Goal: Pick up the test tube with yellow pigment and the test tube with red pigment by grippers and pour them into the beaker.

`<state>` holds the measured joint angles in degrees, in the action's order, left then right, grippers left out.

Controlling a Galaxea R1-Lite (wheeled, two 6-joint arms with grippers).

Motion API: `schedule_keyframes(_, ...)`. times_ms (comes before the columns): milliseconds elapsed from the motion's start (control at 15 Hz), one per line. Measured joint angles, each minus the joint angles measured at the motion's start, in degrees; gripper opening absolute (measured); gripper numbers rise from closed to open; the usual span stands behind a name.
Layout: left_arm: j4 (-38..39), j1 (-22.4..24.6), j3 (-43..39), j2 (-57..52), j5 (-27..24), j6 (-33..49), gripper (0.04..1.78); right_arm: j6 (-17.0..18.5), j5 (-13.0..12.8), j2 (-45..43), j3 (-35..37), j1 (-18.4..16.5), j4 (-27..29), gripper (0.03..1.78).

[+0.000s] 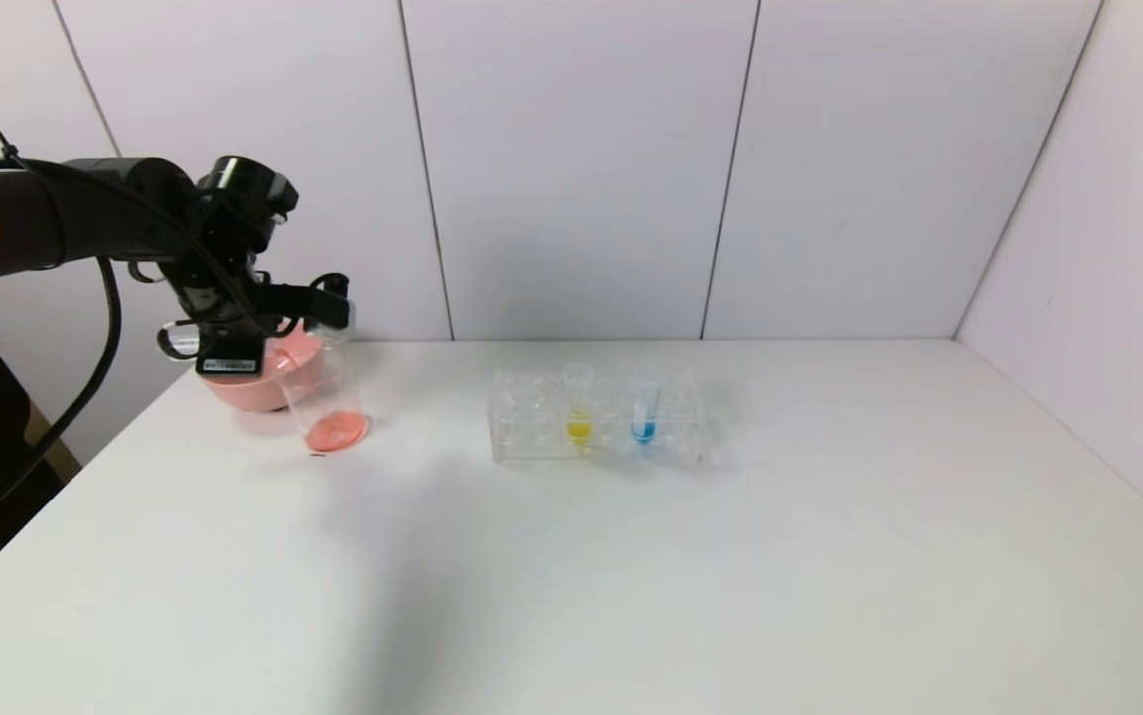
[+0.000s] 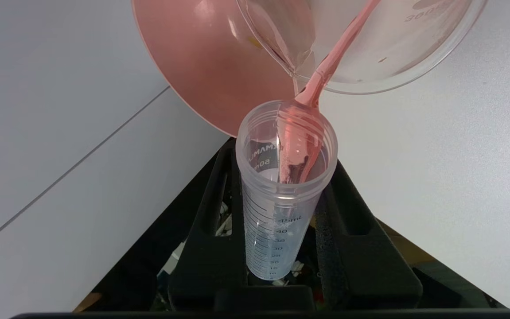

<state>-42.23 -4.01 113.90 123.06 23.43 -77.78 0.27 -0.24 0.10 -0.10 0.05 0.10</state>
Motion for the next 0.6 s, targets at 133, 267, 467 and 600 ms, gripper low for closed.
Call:
schedule_keyframes(133, 0.0, -0.34, 0.0, 0.15, 0.41, -0.01, 0.45, -0.02, 0.0, 0.0, 0.0, 0.02, 0.0, 1.7)
schedule_keyframes(267, -0.05, -0.39, 0.0, 0.22, 1.43, -0.04, 0.45, -0.02, -0.02, 0.0, 0.0, 0.02, -0.02, 1.7)
schedule_keyframes(467, -0.07, -0.67, 0.0, 0.3, 2.06, -0.09, 0.45, 0.0, -0.02, 0.0, 0.0, 0.02, -0.02, 1.7)
schedule_keyframes(600, -0.07, -0.73, 0.0, 0.3, 2.65, -0.45, 0.45, 0.0, -0.02, 0.0, 0.0, 0.02, 0.0, 1.7)
